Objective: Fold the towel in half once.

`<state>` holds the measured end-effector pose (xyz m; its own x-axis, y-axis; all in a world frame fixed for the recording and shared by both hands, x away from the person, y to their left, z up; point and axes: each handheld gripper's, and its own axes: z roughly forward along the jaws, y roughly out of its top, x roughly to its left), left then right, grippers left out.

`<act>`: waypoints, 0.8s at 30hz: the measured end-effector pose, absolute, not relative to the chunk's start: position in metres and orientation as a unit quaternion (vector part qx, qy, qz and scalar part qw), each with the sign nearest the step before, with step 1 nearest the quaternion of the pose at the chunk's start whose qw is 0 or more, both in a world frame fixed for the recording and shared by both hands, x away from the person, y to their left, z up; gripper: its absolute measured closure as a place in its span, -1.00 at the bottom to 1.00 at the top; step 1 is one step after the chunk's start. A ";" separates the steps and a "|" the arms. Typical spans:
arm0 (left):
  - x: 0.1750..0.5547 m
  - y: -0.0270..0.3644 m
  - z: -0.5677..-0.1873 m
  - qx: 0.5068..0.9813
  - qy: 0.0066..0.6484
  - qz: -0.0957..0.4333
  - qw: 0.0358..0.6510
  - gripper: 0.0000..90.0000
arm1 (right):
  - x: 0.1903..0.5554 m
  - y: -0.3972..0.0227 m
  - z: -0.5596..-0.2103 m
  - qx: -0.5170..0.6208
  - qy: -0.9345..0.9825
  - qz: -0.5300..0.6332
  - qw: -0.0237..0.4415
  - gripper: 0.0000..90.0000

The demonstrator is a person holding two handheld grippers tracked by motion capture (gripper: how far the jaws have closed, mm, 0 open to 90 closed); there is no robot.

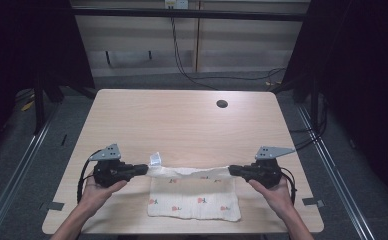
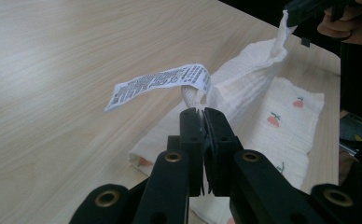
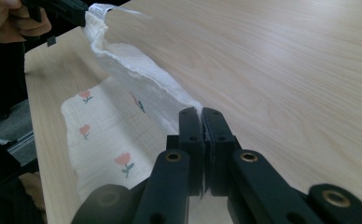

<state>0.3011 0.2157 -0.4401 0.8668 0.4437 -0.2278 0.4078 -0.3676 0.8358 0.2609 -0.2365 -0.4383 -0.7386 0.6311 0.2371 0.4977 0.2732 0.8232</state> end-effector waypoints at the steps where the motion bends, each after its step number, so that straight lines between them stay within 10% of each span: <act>1: 0.300 0.215 -0.440 0.829 0.255 0.019 0.496 0.94 | 0.260 -0.236 -0.438 0.354 0.796 0.486 0.068 0.95; 24: 0.272 0.201 -0.475 0.873 0.219 -0.023 0.436 0.93 | 0.233 -0.232 -0.473 0.359 0.833 0.419 0.051 0.94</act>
